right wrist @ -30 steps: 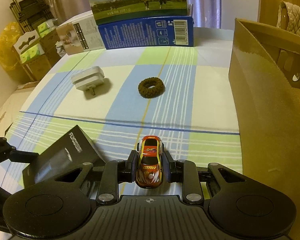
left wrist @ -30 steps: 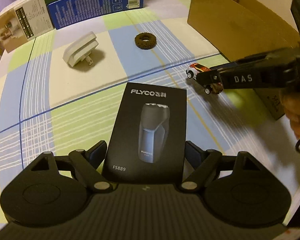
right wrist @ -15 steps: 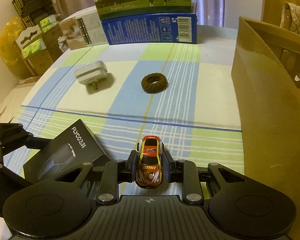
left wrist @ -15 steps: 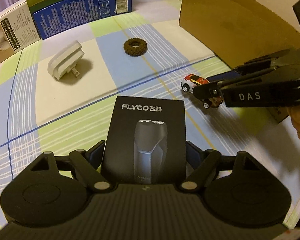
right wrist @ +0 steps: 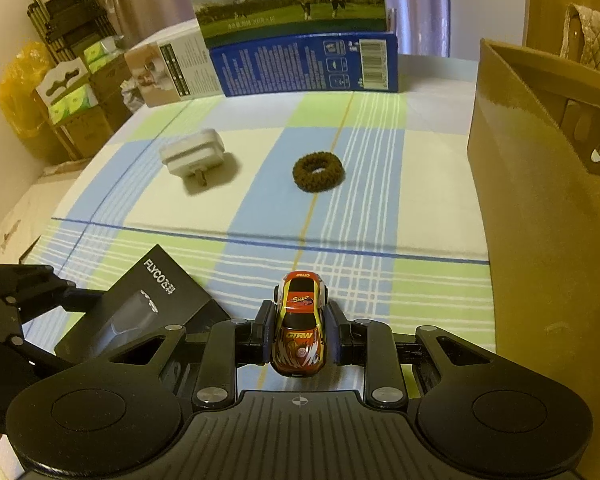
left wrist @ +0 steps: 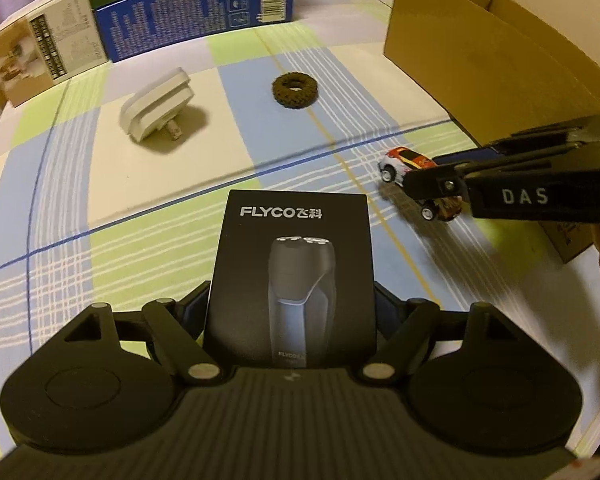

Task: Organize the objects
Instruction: 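Carry the shaver box with the left tool while the right carries the car to the box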

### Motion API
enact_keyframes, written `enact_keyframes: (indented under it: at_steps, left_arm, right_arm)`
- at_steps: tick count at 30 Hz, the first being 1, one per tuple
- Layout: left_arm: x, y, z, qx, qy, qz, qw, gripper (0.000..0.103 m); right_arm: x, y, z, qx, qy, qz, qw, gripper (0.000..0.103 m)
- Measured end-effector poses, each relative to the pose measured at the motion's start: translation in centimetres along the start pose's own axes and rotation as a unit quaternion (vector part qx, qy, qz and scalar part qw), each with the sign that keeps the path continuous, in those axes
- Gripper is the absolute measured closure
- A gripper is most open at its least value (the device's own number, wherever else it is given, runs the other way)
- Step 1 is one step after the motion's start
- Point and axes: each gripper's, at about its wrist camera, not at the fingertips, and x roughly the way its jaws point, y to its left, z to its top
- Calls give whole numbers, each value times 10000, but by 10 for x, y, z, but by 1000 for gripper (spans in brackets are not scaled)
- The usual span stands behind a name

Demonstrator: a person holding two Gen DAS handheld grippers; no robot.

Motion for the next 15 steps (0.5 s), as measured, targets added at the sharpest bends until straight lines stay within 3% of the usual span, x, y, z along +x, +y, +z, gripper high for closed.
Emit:
enact_keyframes:
  at_steps: [8,15]
  left_arm:
    - [-24,-2,-7,-307,-184,191,9992,27]
    - [-58,-30,-20,-627,-391,229,9970,27]
  right_arm:
    - [-28,3,-11,149,-207,-21,9997,79]
    - [-70,10,-41,195,-253,-112,9994,79]
